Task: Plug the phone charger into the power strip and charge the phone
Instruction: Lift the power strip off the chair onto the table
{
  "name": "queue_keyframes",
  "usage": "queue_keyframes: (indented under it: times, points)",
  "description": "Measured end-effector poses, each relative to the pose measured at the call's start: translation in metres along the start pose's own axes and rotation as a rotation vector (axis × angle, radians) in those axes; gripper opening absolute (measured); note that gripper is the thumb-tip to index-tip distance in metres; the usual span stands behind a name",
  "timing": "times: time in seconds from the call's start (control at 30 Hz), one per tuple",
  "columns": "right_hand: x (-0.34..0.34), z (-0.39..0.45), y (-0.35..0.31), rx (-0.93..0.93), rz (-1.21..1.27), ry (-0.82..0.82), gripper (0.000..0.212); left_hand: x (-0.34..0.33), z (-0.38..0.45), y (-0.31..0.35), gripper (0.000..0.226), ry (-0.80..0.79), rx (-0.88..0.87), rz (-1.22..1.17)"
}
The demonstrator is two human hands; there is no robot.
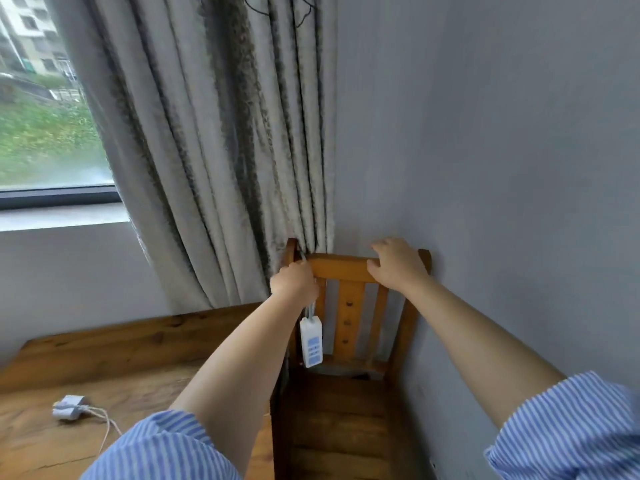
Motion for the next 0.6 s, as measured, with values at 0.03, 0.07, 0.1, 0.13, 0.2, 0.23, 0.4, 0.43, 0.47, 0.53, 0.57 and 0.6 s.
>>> queue_keyframes:
  times: [0.03,0.07,0.1,0.13,0.2,0.23,0.4,0.43,0.47,0.53,0.57,0.6]
  points:
    - [-0.008,0.014,0.004,0.003,-0.003,-0.028,0.044,-0.008,0.011,-0.003,0.031,-0.034,0.027,-0.039]
    - [-0.016,0.029,0.006,0.010,-0.011,-0.052,0.042,-0.016,0.022,-0.006,0.029,-0.061,0.049,-0.071]
    - [-0.024,0.043,0.008,0.018,-0.016,-0.077,0.040,-0.024,0.034,-0.009,0.028,-0.088,0.067,-0.101]
    - [-0.031,0.053,0.009,0.033,-0.019,-0.093,0.038,-0.030,0.042,-0.010,0.027,-0.108,0.080,-0.118]
    - [-0.046,0.077,0.011,0.069,0.002,-0.122,0.034,-0.040,0.060,-0.013,0.025,-0.130,0.110,-0.127]
    - [-0.056,0.091,0.012,0.097,0.010,-0.145,0.033,-0.048,0.071,-0.016,0.024,-0.142,0.135,-0.137]
    - [-0.096,0.144,0.024,0.197,-0.013,-0.179,0.035,-0.075,0.110,-0.025,0.027,-0.145,0.250,-0.268]
    - [-0.103,0.153,0.024,0.215,-0.023,-0.181,0.037,-0.078,0.117,-0.027,0.029,-0.132,0.276,-0.300]
    - [-0.111,0.160,0.023,0.235,-0.023,-0.186,0.038,-0.082,0.123,-0.028,0.031,-0.115,0.294,-0.333]
    - [-0.124,0.170,0.019,0.256,-0.038,-0.198,0.041,-0.087,0.132,-0.028,0.031,-0.079,0.316,-0.389]
    - [-0.129,0.174,0.018,0.257,-0.062,-0.191,0.041,-0.089,0.135,-0.027,0.032,-0.065,0.322,-0.405]
    - [-0.130,0.175,0.017,0.265,-0.094,-0.152,0.041,-0.091,0.137,-0.027,0.032,-0.042,0.318,-0.417]
Point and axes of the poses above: each hand's wrist, its own z-axis towards the middle knuckle, its own x-axis out of the back of the hand, y = z × x, the point moved 9 cm from there along z, towards the middle knuckle, and after that the axes turned 8 degrees about -y, right-handed, at the moved point
